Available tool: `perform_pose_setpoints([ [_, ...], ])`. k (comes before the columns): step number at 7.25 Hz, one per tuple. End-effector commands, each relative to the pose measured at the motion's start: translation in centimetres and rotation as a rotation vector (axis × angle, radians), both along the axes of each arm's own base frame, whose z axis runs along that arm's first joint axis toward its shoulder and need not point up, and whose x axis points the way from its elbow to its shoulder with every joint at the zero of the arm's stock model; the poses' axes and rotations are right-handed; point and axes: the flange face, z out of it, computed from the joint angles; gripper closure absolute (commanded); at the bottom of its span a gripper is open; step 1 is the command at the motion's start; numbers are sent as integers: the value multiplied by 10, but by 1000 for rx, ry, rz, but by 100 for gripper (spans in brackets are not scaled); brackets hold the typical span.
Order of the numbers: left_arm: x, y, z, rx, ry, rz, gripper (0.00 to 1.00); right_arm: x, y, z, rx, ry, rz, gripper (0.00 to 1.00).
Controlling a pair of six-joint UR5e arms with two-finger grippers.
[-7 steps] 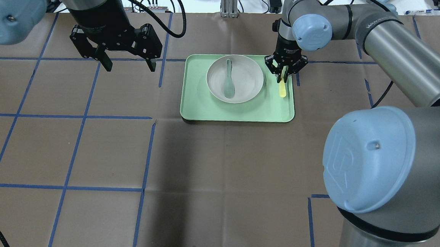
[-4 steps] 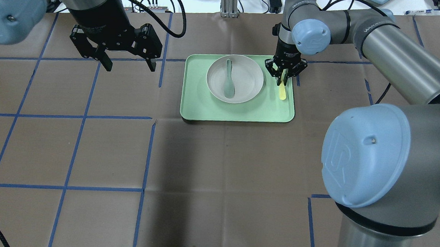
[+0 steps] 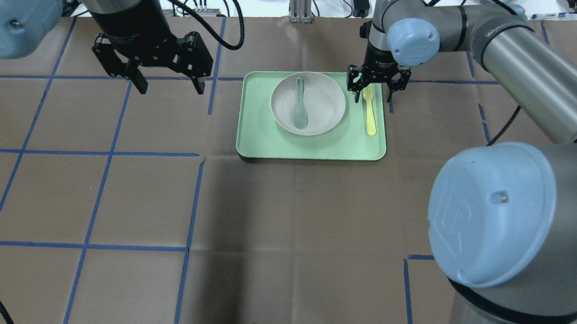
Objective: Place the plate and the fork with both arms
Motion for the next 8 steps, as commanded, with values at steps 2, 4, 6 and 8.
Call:
perform_pose_setpoints([
  [2,0,0,0,1,0,0,0,-37,52,128,1,-8,49,0],
  [4,0,0,0,1,1,0,0,-47,101,183,8,-11,62,0],
  [6,0,0,0,1,0,-1,0,-61,164,208,-10,-13,38,0],
  [8,-1,1,2,-2,0,-5,0,-54,218,212,-22,-8,6,0],
])
